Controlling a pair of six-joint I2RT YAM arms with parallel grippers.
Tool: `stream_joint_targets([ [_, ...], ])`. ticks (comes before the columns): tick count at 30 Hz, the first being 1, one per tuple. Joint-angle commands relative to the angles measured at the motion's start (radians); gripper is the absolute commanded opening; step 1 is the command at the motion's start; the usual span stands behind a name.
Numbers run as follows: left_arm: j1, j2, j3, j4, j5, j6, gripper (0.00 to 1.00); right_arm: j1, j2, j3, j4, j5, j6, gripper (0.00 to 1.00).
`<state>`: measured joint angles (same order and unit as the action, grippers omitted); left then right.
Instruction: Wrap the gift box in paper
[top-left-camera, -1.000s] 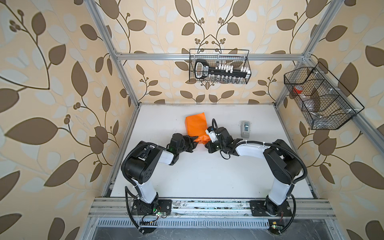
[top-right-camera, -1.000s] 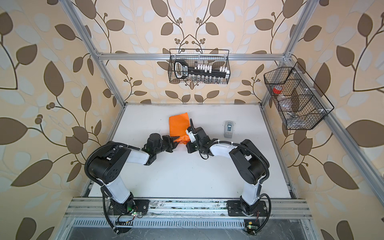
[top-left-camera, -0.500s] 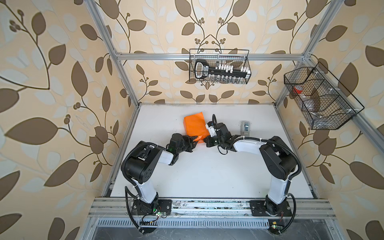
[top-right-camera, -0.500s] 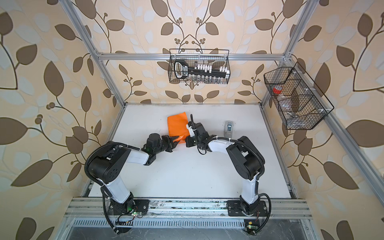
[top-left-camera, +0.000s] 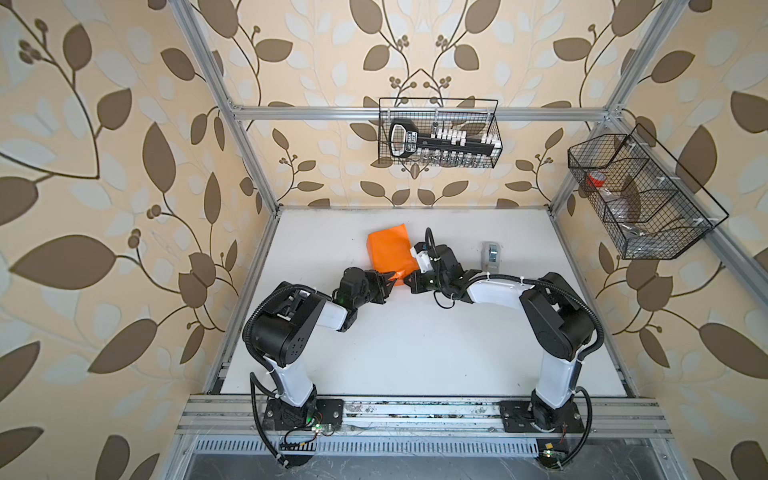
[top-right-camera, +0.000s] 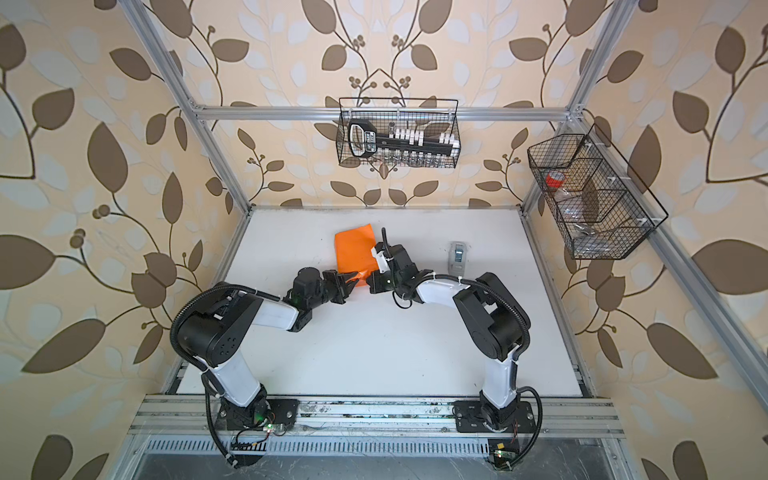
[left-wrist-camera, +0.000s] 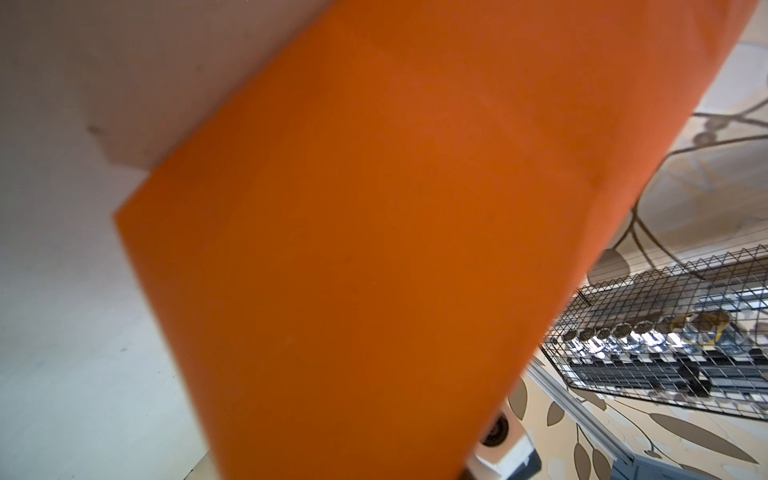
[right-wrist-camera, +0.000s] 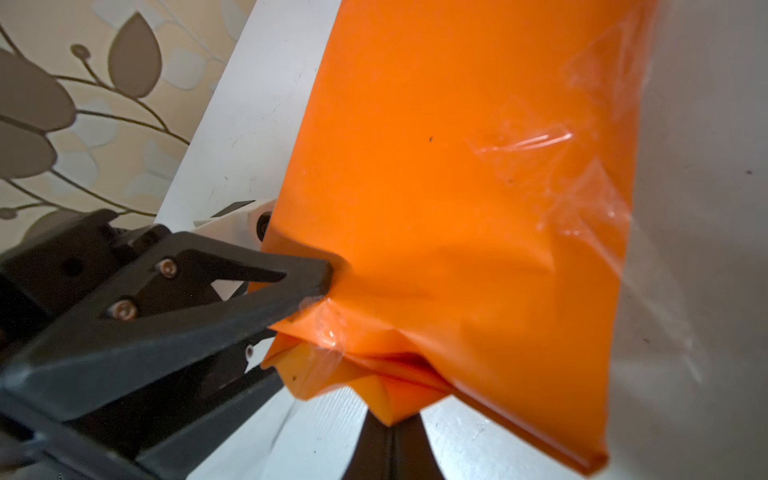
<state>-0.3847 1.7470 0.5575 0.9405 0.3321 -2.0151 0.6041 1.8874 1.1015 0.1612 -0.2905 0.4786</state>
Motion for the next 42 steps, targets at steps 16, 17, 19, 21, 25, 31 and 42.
stream_joint_targets([
  [16, 0.009, 0.036, -0.002, -0.003, -0.018, -0.016, 0.23, 0.019, -0.121, 0.033, -0.018, -0.068, 0.037, 0.00],
  [17, 0.009, 0.036, -0.002, -0.002, -0.019, -0.017, 0.23, 0.024, -0.117, 0.036, -0.025, -0.067, 0.031, 0.00],
  [19, 0.009, 0.036, -0.001, -0.001, -0.016, -0.016, 0.23, 0.030, -0.108, 0.037, -0.033, -0.069, 0.025, 0.00],
  [21, 0.009, 0.035, 0.003, -0.003, -0.013, -0.014, 0.23, 0.032, -0.101, 0.035, -0.037, -0.075, 0.023, 0.00],
  [25, 0.009, 0.034, 0.003, -0.003, -0.012, -0.014, 0.23, 0.032, -0.084, 0.034, -0.046, -0.075, 0.022, 0.00],
  [31, 0.009, 0.035, 0.003, -0.003, -0.010, -0.012, 0.23, 0.030, -0.054, 0.040, -0.049, -0.076, 0.017, 0.00],
  [42, 0.009, 0.036, 0.006, -0.008, -0.008, -0.010, 0.23, 0.031, -0.028, 0.034, -0.050, -0.071, 0.010, 0.00],
])
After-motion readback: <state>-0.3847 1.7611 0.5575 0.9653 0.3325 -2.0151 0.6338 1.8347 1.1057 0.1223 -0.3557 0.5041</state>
